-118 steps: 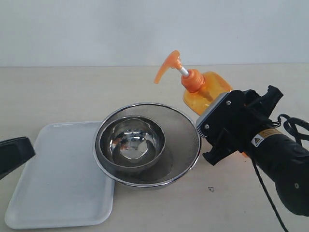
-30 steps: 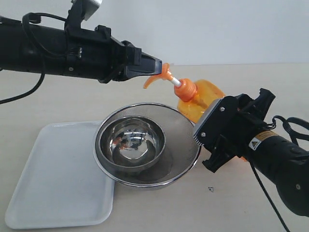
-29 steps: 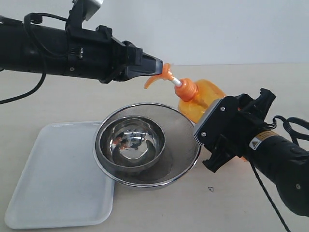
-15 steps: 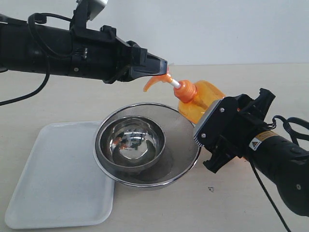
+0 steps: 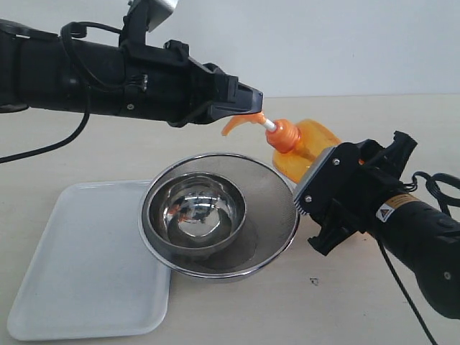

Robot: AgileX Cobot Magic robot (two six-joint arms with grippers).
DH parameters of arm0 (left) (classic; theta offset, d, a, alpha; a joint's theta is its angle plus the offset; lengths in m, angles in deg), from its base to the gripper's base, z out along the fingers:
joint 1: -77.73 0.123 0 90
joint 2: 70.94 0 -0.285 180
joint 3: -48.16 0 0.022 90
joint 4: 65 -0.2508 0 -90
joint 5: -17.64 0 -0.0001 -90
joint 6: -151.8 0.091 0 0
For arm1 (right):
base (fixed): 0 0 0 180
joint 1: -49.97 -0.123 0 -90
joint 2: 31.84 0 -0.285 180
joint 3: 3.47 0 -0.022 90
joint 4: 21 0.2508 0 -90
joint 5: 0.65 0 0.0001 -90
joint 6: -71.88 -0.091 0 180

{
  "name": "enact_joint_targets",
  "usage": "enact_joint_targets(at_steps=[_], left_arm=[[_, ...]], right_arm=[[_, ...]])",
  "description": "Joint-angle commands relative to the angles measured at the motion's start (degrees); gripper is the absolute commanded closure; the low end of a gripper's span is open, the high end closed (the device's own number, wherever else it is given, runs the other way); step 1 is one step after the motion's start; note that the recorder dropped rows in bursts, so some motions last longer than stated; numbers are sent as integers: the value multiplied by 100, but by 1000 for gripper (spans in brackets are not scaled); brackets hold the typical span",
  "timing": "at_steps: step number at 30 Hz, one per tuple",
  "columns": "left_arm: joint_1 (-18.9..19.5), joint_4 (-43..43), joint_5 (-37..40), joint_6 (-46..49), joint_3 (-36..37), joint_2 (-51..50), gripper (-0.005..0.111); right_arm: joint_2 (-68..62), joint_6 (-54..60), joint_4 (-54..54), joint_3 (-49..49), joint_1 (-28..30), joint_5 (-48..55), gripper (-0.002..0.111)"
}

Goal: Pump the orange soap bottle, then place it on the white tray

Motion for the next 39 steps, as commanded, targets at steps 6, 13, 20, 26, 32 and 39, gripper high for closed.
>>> enact_joint_targets(at_steps=[6,13,20,26,32,39], left_arm=[[-148,-260,72,39,177,-292,102],[-148,-260,72,39,202,-292,102],[-135,-260,64,88,201,-194,102],[-124,-338,-216,88,201,393,102],[-112,-823,-511,-317,201,1040,102],[-112,-1756,-936,-1019,201,1435,102]], right_arm=[[98,-192,-691,-71,-75,-331,109],[98,-190,-674,-71,-75,-317,109],[98,-253,-634,-71,-75,-317,109],[98,-253,-479,-71,-75,-329,109],[98,-253,-462,-71,-75,-292,109],[98,-253,-462,-71,-75,-292,109]])
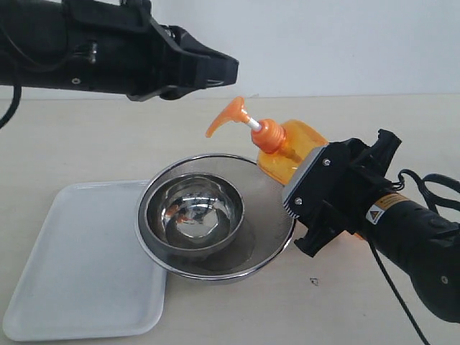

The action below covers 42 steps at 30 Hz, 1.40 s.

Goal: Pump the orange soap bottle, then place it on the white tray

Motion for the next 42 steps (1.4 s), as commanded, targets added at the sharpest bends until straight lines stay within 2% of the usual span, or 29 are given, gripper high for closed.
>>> enact_joint_targets(at_steps=[1,20,29,36,42], left_arm=[[-1,-667,-257,-568,8,86,102],[-12,-539,-493,-551,-147,-800,102],[-22,-480,-165,-464,-147,-936,102],[-43,-183,0,-310,-147,-1156,102],[-234,283,-5,186,-147,-1390,102]], right_arm=[[87,44,-43,-44,-1,-257,109],[87,44,-77,-44,-1,-141,109],[87,44,-254,-44,-1,-118,109],[87,44,-294,-44,-1,-120,109],[87,44,-306,-44,-1,-120,109]])
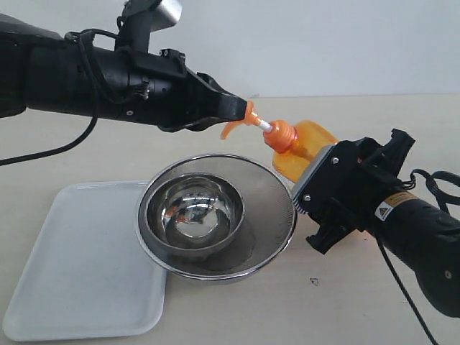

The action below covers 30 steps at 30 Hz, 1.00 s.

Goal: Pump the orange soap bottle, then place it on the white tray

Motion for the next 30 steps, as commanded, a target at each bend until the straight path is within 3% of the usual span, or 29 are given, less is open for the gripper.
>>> enact_joint_targets(at_steps=[1,12,21,25,30], left_arm=[[-182,53,269,174,57,-195,102],[-182,53,292,210,57,215,102],[-169,-1032,-28,-636,83,1535,102],[-169,-1376,-377,-862,385,2254,102],[-169,-1401,-1114,-887,1302,3344,102]], right_arm=[[87,-201,-580,-44,-87,-166,109],[87,-251,-567,-44,-87,-166,109],[87,-343,169,-44,-87,-342,109],[87,-622,304,-44,-87,-421,109],[87,-1316,561,-44,-87,-674,109]])
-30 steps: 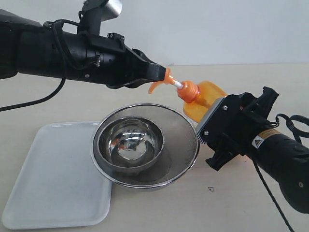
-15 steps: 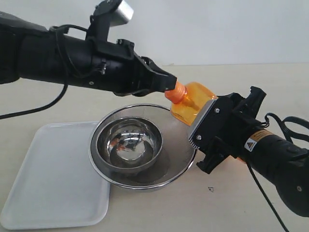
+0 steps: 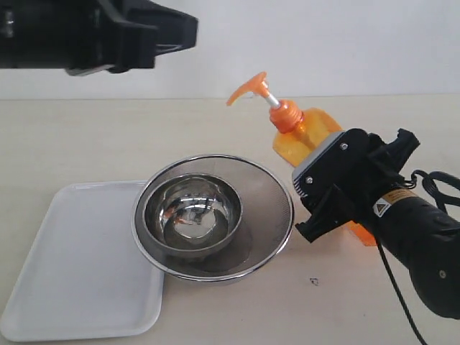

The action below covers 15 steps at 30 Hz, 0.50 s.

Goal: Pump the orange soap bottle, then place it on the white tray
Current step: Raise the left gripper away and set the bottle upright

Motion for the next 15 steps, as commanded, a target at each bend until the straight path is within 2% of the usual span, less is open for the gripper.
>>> enact_joint_targets(at_steps=[1,9,11,15], left_arm=[[3,-10,-645,-88,865,991,102],[3,896,-2038,-232,2727,3458,102],[3,1185,-2196,-259,3100,4180,102],[3,1198,-2297,-300,3732,5521,102]], right_arm=[[77,-626,334,-25,-8,-464,109],[77,-1779,1183,-25,5,-694,109],[77,-2008,1453,-25,5,-748,109],[77,-2330,1791,-25,5,-850,109]])
